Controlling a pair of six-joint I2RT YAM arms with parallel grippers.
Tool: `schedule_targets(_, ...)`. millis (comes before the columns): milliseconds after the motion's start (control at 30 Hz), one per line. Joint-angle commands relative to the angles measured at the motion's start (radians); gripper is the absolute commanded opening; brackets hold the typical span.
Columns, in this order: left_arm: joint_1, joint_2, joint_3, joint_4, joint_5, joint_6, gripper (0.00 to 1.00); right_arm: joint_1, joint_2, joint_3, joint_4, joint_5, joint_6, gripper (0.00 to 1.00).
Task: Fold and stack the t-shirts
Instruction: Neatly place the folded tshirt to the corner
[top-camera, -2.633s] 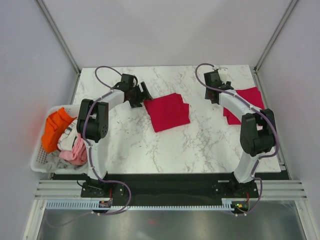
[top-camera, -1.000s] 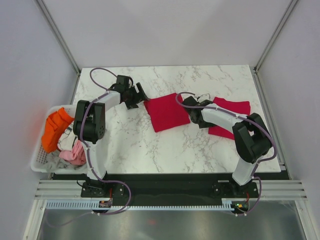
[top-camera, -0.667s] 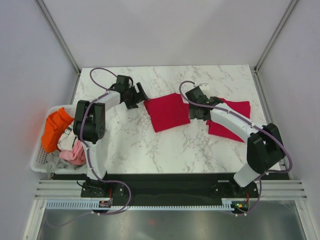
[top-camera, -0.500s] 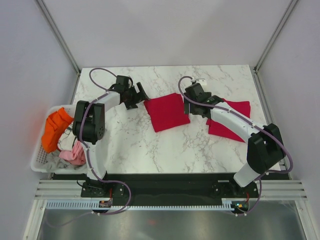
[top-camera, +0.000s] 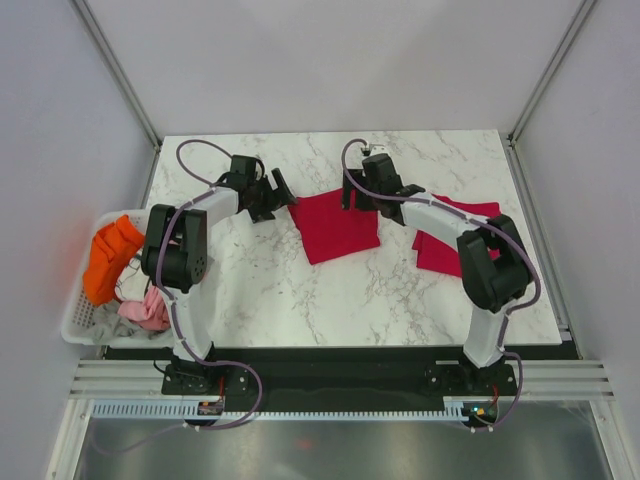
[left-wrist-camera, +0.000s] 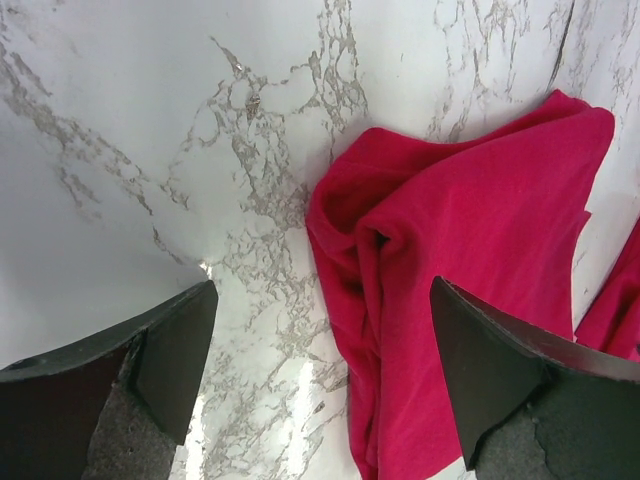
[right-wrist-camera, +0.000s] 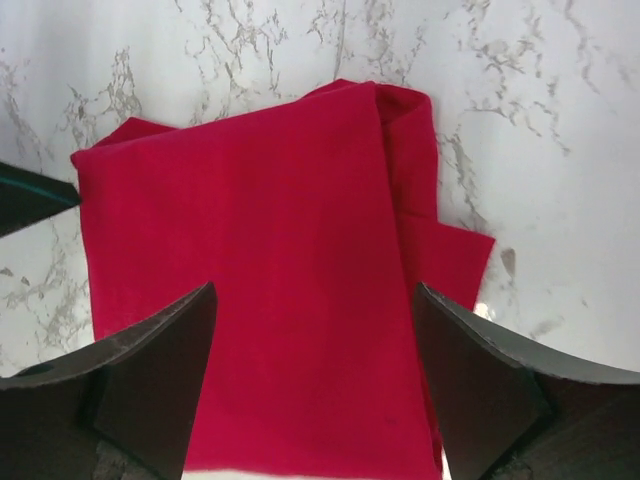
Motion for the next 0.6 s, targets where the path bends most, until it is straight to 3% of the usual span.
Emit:
schedule_targets(0, 0.003, -0.010, 0.029, 0.023, 0.020, 0.029, 0.94, -0.028, 0.089, 0.093, 0.111, -0.121, 0.028, 0.88)
schedule_targets(133, 0.001, -0.005, 0.033, 0.020, 0.026, 0.033, 0.91, -0.084, 0.156, 0.107, 0.166, -0.173, 0.049, 0.93)
schedule_targets(300, -0.008, -0.011, 0.037, 0.020, 0.025, 0.046, 0.91, -0.140, 0.242, 0.154, 0.183, -0.282, 0.057, 0.82)
schedule_targets(567, -0.040, 0.003, 0.059, 0.020, 0.023, 0.040, 0.87, -0.172, 0.343, 0.256, 0.105, -0.297, 0.022, 0.84)
